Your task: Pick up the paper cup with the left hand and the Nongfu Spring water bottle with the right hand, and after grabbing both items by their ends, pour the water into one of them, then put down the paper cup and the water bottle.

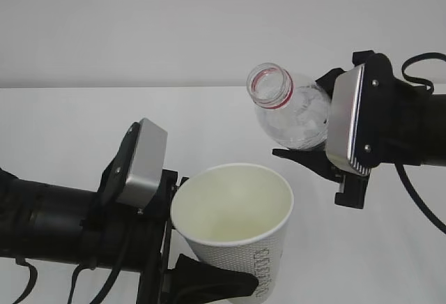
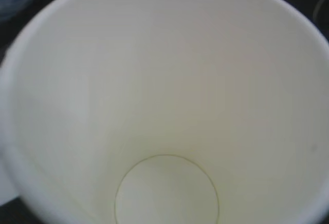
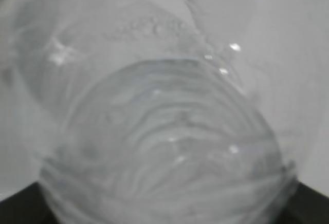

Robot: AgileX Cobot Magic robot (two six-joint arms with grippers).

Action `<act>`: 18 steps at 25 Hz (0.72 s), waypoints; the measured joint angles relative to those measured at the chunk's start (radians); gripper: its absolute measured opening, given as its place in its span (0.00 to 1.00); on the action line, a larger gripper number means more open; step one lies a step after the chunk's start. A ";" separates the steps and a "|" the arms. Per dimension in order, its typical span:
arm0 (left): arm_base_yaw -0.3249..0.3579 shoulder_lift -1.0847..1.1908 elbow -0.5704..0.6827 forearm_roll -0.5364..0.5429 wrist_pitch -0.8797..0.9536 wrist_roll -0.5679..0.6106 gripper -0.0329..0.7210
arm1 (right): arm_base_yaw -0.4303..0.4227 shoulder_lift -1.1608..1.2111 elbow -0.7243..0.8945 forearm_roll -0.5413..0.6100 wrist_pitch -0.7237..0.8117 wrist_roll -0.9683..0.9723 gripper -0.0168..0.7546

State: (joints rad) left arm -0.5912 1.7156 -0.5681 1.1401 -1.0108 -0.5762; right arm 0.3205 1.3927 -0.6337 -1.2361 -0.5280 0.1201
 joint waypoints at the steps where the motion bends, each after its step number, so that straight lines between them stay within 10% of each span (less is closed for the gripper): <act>1: 0.000 -0.007 0.000 0.000 0.000 0.000 0.75 | 0.000 0.000 0.000 0.013 0.000 -0.019 0.70; 18: 0.000 -0.015 0.000 0.000 0.034 0.000 0.74 | 0.000 0.000 0.000 0.138 0.018 -0.298 0.70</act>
State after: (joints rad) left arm -0.5912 1.7001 -0.5681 1.1401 -0.9769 -0.5762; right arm 0.3205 1.3927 -0.6337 -1.0977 -0.5105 -0.1784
